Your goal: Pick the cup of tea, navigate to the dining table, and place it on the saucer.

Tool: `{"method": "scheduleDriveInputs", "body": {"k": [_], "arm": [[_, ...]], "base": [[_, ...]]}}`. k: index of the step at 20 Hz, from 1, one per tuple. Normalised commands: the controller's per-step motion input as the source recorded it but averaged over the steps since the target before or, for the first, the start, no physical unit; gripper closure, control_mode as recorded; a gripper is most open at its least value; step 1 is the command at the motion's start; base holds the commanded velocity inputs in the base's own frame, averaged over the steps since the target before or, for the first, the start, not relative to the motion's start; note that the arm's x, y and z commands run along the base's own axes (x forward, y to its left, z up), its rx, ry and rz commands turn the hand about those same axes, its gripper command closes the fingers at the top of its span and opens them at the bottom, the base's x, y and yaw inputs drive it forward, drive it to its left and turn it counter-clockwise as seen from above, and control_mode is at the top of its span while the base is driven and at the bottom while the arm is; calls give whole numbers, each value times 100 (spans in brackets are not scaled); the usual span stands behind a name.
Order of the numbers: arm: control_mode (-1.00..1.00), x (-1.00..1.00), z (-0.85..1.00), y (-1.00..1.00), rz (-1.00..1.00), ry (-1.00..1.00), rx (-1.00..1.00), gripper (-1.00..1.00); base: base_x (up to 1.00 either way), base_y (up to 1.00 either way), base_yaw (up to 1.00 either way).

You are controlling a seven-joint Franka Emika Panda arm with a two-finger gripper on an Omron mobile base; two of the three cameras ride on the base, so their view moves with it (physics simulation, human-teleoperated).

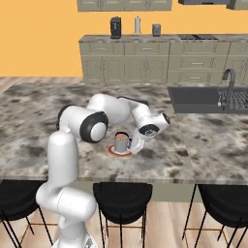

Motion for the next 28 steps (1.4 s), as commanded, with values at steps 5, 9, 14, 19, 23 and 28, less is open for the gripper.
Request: {"method": "scheduleDriveInputs", "body": {"k": [5,9,14,19,23,28], "arm": [[-100,-31,19,0,5,-12,0,100],[-100,-58,25,0,5,-16,0,100],[-100,-35,0,0,3,-7,-1,100],[-100,0,0,0,2,0,-2,100],[-100,18,0,0,1,0,-3,100],[-100,5,-2,0,1,0,-4,100]], "base": [[0,0,0],[0,0,0],[0,0,0],[0,0,0],[0,0,0],[0,0,0]]}}
